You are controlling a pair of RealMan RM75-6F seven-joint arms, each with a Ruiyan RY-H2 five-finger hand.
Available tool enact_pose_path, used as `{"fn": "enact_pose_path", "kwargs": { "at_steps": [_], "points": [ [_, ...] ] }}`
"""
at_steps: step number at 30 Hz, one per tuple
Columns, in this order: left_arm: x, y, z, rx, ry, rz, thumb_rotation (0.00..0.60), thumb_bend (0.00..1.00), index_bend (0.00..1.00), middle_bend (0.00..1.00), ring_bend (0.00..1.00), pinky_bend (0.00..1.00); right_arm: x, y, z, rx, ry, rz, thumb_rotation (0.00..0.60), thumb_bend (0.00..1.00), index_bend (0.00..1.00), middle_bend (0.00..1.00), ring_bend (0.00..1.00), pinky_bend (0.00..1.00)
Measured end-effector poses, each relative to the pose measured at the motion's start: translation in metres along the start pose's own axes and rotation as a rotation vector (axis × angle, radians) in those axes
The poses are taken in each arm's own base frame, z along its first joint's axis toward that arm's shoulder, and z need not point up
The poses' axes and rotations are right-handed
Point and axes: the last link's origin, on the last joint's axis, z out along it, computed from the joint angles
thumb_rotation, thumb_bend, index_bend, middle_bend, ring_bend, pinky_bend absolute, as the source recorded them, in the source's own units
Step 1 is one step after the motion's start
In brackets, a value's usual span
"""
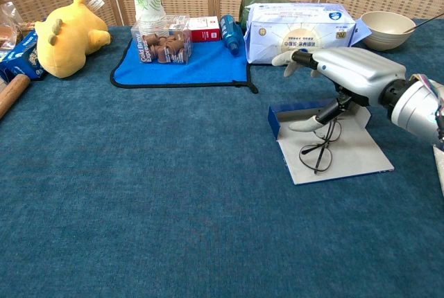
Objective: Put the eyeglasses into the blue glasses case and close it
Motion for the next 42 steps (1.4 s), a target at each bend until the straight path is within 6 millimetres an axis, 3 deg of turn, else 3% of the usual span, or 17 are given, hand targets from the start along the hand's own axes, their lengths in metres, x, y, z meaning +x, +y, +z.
{"fn": "enact_pose_path", "kwargs": {
  "at_steps": [17,23,28,42],
  "points": [
    [0.002,0.001,-0.002,-0.002,0.007,0.0,0.599,0.29,0.21,0.13,0.0,0.0,-0.013,0.009,-0.006,-0.024,-0.009,0.054,0.36,0.16,0.12,0.23,0.15,0.25],
    [0.002,0.003,-0.001,-0.009,0.005,-0.002,0.6,0.29,0.21,0.13,0.0,0.0,0.001,0.007,-0.008,0.0,0.026,0.049,0.362,0.16,0.12,0.23,0.15,0.25],
    [0.002,0.004,-0.001,-0.009,0.004,0.001,0.6,0.29,0.21,0.13,0.0,0.0,0.011,0.019,-0.015,-0.024,0.037,0.041,0.36,0.16,0.12,0.23,0.15,0.25],
    [0.002,0.011,0.0,-0.021,0.004,0.01,0.6,0.29,0.21,0.13,0.0,0.0,-0.012,0.039,-0.027,-0.074,-0.008,0.075,0.366,0.16,0.12,0.23,0.15,0.25]
  ]
}}
